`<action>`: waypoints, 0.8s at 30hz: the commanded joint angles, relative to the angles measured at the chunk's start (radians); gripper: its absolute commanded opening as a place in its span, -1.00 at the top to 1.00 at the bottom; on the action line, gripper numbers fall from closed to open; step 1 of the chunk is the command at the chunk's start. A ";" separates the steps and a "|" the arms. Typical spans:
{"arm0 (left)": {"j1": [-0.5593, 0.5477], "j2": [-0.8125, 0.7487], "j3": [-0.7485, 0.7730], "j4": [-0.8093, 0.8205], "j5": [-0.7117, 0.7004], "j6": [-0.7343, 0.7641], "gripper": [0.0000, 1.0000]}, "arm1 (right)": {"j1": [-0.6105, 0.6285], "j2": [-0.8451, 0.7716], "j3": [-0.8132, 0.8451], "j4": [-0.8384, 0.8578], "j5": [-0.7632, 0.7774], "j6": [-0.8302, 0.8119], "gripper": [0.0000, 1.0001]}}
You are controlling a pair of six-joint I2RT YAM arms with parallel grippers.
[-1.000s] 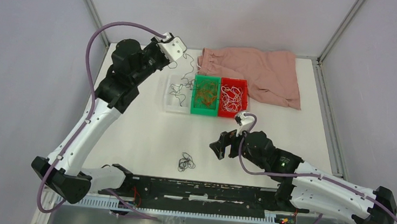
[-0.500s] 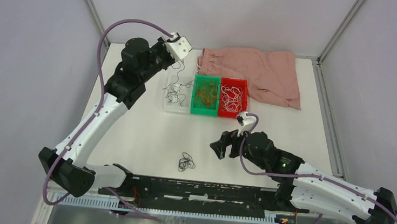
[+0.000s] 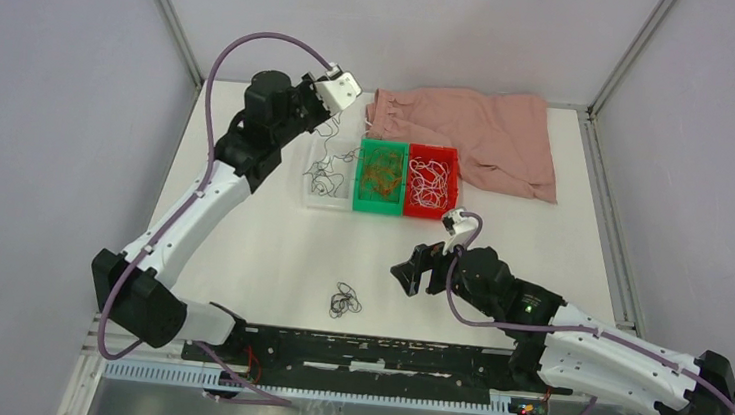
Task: Untangle the cables
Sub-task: Place the cable in the bin.
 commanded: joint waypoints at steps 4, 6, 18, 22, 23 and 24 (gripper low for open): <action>0.025 0.070 0.092 0.069 0.020 -0.049 0.94 | -0.002 -0.007 -0.008 0.050 0.008 0.016 -0.77; 0.027 0.083 0.087 0.052 0.026 -0.088 0.94 | -0.003 -0.001 -0.006 0.049 0.008 0.014 -0.76; 0.027 0.121 -0.088 -0.073 0.043 -0.225 0.94 | -0.003 -0.002 0.016 0.005 0.026 -0.008 -0.77; 0.027 0.136 -0.107 -0.073 0.031 -0.239 0.94 | -0.005 0.012 0.029 0.004 0.018 -0.011 -0.76; 0.028 0.142 -0.114 -0.071 0.029 -0.240 0.94 | -0.006 0.015 0.032 0.002 0.013 -0.012 -0.76; 0.028 0.150 -0.121 -0.070 0.024 -0.241 0.94 | -0.007 0.018 0.037 0.001 0.010 -0.011 -0.76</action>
